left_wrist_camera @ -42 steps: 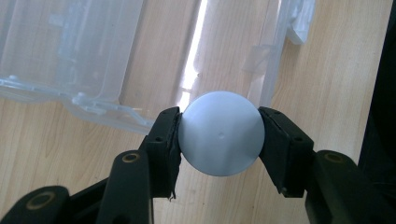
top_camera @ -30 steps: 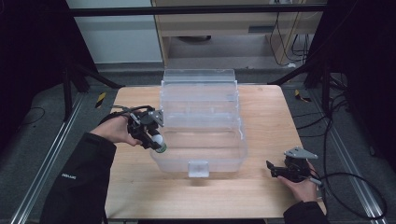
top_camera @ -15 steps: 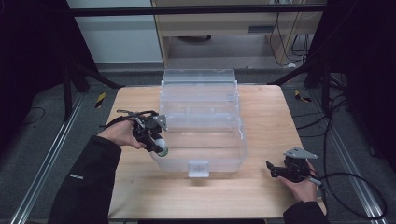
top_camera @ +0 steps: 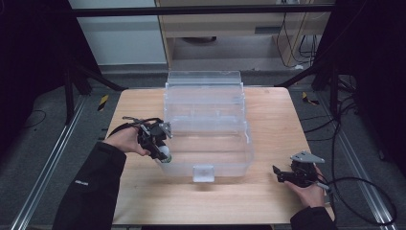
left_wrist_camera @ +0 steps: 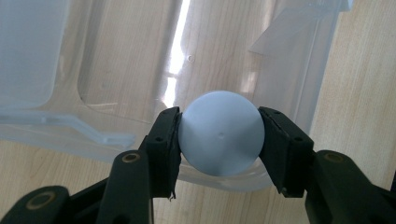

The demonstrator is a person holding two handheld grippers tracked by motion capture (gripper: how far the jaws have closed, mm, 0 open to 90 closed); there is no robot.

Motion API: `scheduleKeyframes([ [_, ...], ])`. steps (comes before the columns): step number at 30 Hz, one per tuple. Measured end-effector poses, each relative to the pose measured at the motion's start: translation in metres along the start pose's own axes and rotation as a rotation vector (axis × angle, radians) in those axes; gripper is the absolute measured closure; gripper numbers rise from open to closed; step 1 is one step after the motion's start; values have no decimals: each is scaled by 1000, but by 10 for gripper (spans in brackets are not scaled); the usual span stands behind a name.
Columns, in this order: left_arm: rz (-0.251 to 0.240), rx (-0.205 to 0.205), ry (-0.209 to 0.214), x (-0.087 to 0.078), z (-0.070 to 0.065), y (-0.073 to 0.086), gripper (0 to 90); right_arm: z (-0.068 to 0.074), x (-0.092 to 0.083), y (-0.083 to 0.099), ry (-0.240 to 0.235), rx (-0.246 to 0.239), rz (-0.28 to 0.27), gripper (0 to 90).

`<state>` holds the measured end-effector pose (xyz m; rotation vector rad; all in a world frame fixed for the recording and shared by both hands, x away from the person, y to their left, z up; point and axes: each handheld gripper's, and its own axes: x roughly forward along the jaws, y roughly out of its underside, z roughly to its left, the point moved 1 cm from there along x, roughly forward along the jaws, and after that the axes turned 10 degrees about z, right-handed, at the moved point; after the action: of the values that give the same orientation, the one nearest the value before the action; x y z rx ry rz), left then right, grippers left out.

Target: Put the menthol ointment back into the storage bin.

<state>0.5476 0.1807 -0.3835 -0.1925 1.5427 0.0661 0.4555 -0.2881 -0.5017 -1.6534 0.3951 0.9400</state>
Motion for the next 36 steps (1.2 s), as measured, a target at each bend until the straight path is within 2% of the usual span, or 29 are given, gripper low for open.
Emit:
scheduleKeyframes([
  [10,3,1,6,12,1,2,504,0,1,0,2,-9,2,136],
  [13,13,2,4,14,0,2,504,0,1,0,1,-7,4,135],
  [19,-3,2,17,17,-1,1,503,0,1,0,2,-9,1,134],
  [36,5,10,12,26,-1,1,497,0,1,0,-2,-10,5,130],
])
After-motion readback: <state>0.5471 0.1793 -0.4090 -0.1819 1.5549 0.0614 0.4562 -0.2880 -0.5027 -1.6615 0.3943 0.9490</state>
